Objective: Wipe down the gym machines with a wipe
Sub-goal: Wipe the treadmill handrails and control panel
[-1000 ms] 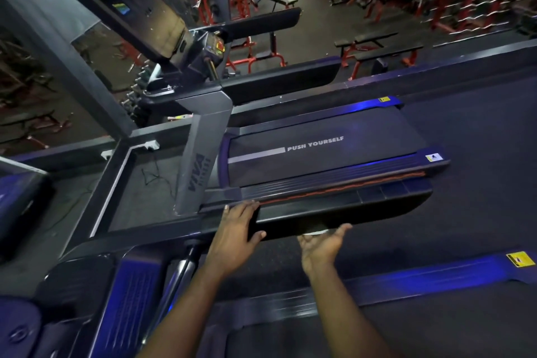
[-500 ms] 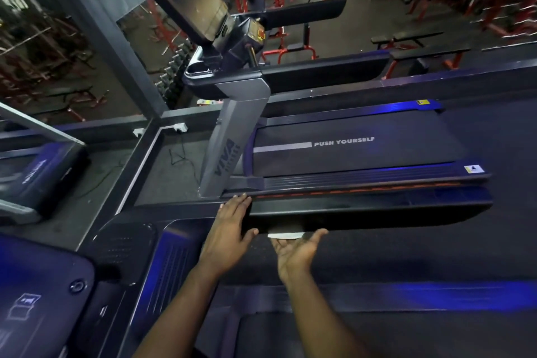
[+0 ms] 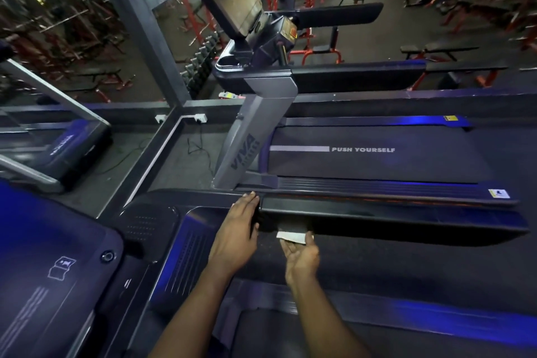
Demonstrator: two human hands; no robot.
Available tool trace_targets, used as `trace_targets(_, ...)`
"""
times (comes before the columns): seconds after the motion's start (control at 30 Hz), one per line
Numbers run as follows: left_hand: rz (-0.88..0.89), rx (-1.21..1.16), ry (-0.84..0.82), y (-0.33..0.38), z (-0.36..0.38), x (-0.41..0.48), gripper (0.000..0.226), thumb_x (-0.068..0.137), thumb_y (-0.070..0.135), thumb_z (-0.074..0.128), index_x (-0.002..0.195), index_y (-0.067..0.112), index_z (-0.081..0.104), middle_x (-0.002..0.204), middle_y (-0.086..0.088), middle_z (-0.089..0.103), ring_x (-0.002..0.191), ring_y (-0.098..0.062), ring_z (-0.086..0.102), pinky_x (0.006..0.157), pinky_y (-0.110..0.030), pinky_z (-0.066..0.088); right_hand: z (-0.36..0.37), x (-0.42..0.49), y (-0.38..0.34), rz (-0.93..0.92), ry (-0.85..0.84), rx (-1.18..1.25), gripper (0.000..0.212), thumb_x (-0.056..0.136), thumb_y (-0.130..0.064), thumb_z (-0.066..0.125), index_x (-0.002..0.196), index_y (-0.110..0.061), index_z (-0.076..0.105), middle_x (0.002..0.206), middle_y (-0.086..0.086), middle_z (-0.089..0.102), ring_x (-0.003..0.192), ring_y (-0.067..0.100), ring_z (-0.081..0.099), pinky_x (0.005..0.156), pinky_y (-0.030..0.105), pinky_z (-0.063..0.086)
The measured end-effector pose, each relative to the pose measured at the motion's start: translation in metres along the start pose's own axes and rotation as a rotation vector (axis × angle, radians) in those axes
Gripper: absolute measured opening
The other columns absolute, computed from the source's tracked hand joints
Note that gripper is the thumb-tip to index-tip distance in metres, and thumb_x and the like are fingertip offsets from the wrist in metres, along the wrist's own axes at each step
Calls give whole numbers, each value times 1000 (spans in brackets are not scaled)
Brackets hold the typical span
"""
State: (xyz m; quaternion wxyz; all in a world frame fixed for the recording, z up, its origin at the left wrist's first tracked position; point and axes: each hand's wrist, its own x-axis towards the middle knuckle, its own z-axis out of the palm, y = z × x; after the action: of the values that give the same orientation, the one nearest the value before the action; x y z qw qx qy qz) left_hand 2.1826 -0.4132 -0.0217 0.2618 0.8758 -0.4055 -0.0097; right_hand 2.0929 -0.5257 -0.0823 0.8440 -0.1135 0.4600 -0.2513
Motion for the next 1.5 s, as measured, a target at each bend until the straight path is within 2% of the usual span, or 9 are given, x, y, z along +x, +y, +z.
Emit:
trace_targets(0.1,-32,-40,28,5,-4,-2,60,92,1,57,150,11,45,157,-2,40,148,-15,31,124,-29,22,-7,-11,-1,-60,59,-386,24,99,9,43,114,5,61,97,20,67,71,21,61,57,29,54)
trace_targets(0.2,-130,-75,116,10,-11,-6,55,91,-3,54,144,9,52,149,-4,50,142,-17,40,118,-19,23,-2,-27,-9,-110,-45,-749,32,93,12,43,84,-7,67,74,6,68,62,19,63,43,19,47)
trace_targets(0.6,-494,-8,427,37,-39,-52,41,93,0,57,133,5,60,133,-10,62,130,-26,50,108,-30,36,44,-72,-71,-427,-562,-1427,37,91,-2,45,119,-11,68,113,8,70,104,28,65,84,27,49)
trace_targets(0.87,-614,19,541,45,-39,-81,43,93,3,60,135,7,59,135,-8,59,130,-22,49,110,-28,34,104,-82,-90,-903,-673,-1414,36,96,1,47,118,-13,71,92,16,68,85,35,63,70,29,40)
trace_targets(0.97,-629,33,546,35,-43,-76,42,92,4,60,134,5,58,136,-10,58,130,-25,49,111,-28,33,110,-57,-77,-995,-963,-1769,42,97,-7,48,135,-18,62,131,14,65,116,36,61,94,37,48)
trace_targets(1.07,-660,43,530,14,-51,-63,40,91,2,59,131,4,59,135,-13,58,130,-29,49,113,-32,33,101,-34,-53,-1105,-1209,-2202,56,101,-41,34,148,-13,48,155,16,43,143,32,41,116,39,34)
trace_targets(1.13,-690,52,523,-2,-54,-50,40,91,1,60,131,2,59,135,-15,58,130,-32,49,114,-35,33,101,-19,-36,-1230,-1149,-2297,71,95,-52,23,143,-9,53,147,22,52,135,37,50,109,44,43)
trace_targets(1.33,-830,173,512,-35,-49,-31,34,85,5,63,119,5,67,114,-13,67,108,-33,59,98,-44,49,133,-19,-12,-1394,-1046,-2300,56,96,-44,30,128,-17,66,115,11,72,97,31,70,76,41,56)
trace_targets(1.5,-831,359,495,-35,-41,-24,26,76,10,74,101,10,70,93,-6,64,88,-29,60,78,-43,54,135,-21,-17,-1338,-1047,-2217,5,84,-13,62,87,-16,64,81,5,67,75,32,66,61,38,49)
